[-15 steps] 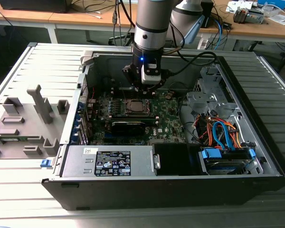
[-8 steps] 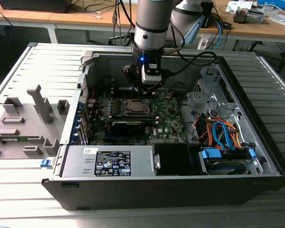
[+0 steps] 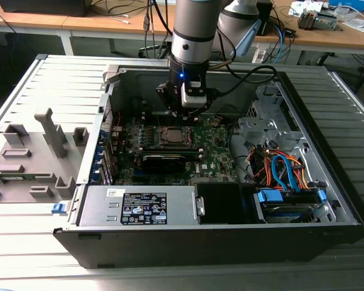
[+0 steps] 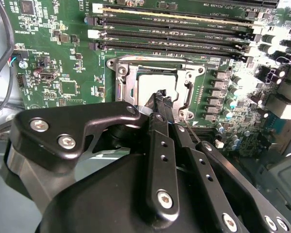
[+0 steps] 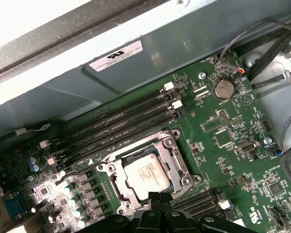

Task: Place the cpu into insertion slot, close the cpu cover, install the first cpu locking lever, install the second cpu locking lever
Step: 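Install the first cpu locking lever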

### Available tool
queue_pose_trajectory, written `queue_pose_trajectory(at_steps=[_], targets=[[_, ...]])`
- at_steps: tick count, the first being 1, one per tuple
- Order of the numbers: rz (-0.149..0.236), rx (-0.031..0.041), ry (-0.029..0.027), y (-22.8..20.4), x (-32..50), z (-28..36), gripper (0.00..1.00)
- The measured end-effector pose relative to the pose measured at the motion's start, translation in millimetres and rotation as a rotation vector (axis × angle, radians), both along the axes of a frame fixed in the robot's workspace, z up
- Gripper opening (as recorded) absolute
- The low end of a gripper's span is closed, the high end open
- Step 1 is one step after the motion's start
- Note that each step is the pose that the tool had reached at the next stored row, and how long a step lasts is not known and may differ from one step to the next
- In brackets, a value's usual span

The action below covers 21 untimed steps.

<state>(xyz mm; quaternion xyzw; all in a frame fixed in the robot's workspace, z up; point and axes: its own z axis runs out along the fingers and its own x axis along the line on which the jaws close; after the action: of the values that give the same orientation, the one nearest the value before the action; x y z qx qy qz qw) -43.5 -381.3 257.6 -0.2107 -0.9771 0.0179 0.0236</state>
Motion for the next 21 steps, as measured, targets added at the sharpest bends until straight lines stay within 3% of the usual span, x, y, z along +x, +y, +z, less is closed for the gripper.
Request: queue_pose_trajectory(at_steps=[21], targets=[[0.037,0.0,0.0,0.0,0.0,0.0,0.11]])
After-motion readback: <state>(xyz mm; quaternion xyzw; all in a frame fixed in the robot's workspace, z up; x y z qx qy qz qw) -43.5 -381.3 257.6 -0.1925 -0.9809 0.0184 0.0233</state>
